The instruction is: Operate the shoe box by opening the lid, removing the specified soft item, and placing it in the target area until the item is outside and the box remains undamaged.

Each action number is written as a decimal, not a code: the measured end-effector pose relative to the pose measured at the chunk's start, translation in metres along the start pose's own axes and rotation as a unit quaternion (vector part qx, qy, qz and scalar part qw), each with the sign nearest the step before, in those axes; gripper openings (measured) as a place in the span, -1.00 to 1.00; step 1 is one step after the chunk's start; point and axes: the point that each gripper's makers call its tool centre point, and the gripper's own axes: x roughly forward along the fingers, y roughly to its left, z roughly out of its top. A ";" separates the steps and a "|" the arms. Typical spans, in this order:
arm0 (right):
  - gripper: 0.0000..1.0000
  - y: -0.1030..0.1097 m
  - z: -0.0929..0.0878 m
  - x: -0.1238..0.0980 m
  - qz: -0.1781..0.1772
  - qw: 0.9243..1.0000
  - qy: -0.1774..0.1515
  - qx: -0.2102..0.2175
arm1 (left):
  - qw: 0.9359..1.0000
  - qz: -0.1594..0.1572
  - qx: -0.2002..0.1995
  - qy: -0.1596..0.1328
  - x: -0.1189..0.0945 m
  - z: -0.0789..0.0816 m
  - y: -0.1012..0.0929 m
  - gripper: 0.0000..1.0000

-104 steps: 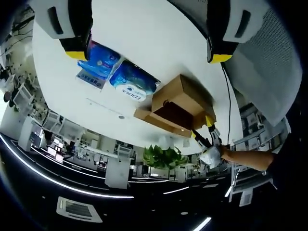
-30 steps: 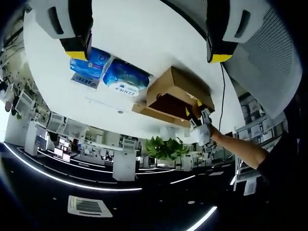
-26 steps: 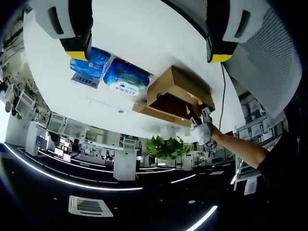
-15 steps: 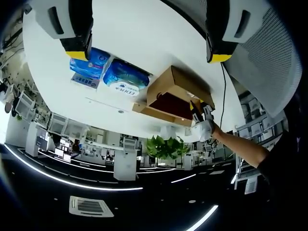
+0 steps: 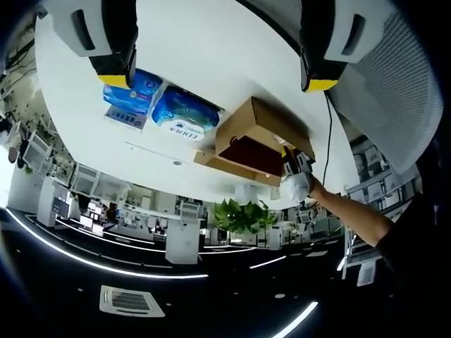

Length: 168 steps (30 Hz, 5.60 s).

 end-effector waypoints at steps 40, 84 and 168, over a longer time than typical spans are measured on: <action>0.67 0.005 -0.002 -0.002 0.020 0.999 0.013 0.024 | 0.993 0.068 0.057 -0.083 -0.056 0.059 0.005 -0.67; -0.02 0.036 0.034 0.010 0.084 0.988 0.022 0.130 | 0.951 0.087 0.170 -0.242 -0.124 0.180 -0.083 -0.67; -0.73 0.047 0.057 0.030 0.133 0.938 0.024 0.320 | 0.913 0.089 0.226 -0.329 -0.113 0.244 -0.126 -0.37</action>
